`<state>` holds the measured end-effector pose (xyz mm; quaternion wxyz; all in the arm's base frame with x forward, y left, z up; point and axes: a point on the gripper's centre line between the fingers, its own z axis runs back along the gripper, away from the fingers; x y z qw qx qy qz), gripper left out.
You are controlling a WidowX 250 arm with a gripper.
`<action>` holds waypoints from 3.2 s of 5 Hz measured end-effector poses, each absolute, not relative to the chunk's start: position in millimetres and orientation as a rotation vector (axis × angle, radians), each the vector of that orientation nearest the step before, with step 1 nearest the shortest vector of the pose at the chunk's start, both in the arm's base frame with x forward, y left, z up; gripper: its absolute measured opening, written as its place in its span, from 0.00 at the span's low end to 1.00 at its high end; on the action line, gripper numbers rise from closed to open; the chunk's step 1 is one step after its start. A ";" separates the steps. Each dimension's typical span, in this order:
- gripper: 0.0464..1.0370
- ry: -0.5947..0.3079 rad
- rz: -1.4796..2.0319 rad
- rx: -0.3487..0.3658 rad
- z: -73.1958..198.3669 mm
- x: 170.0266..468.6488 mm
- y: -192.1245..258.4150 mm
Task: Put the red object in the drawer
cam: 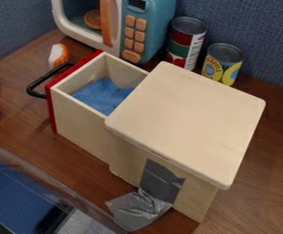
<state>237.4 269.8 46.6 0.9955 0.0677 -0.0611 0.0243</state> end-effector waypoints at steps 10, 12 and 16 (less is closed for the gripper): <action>0.00 -0.271 -0.425 -0.061 128.2 337.7 111.5; 0.00 -0.303 -0.527 -0.066 156.9 321.5 70.6; 0.00 -0.228 -0.580 -0.113 123.0 296.8 54.0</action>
